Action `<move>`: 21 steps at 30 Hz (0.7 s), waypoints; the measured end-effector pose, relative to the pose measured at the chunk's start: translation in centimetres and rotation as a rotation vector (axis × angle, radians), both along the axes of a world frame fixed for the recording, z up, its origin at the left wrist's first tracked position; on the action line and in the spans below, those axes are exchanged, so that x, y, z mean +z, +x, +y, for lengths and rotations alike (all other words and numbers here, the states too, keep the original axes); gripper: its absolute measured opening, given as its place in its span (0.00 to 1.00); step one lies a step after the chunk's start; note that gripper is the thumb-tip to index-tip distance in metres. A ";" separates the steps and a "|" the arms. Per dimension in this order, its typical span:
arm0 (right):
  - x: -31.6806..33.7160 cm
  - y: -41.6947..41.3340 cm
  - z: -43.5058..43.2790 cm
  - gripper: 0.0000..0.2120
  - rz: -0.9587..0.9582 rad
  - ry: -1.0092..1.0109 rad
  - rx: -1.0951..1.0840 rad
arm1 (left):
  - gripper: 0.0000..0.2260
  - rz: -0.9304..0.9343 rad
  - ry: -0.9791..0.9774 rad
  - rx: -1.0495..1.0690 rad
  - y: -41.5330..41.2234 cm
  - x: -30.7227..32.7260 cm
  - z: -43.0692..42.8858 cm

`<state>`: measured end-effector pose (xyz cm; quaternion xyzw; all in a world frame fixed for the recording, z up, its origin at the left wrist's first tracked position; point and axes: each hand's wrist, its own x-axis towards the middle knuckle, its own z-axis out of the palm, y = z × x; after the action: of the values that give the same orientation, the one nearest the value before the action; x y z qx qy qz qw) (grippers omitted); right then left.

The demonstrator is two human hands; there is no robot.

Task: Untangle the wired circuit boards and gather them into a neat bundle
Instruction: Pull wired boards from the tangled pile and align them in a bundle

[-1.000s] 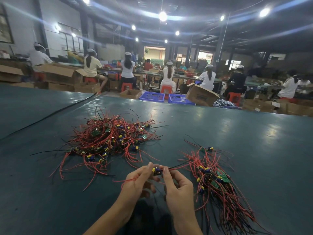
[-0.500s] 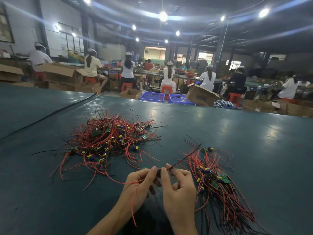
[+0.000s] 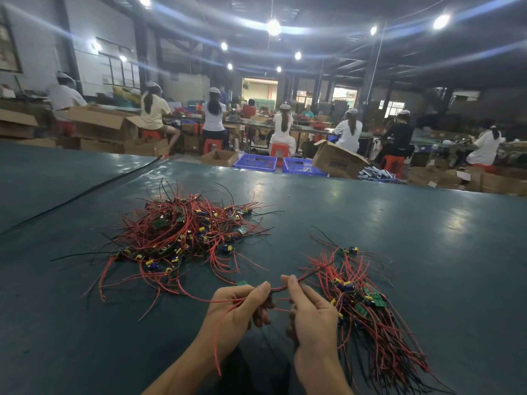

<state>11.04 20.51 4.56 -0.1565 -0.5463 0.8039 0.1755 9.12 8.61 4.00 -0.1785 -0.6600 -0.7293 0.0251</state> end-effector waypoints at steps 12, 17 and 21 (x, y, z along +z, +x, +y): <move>0.3 -0.3 2.1 0.07 0.035 -0.213 -0.158 | 0.15 -0.060 0.016 0.017 -0.3 0.3 -0.6; -0.2 0.3 -1.1 0.10 0.073 0.109 0.112 | 0.14 -0.034 -0.052 -0.026 -0.2 0.3 -0.7; 0.1 0.1 -0.7 0.09 0.061 0.092 0.024 | 0.17 -0.013 -0.096 -0.050 -0.2 0.4 -0.7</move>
<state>11.15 19.83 4.67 -0.1171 -0.5788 0.7845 0.1894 8.93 7.89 4.35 -0.1912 -0.6897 -0.6984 -0.0060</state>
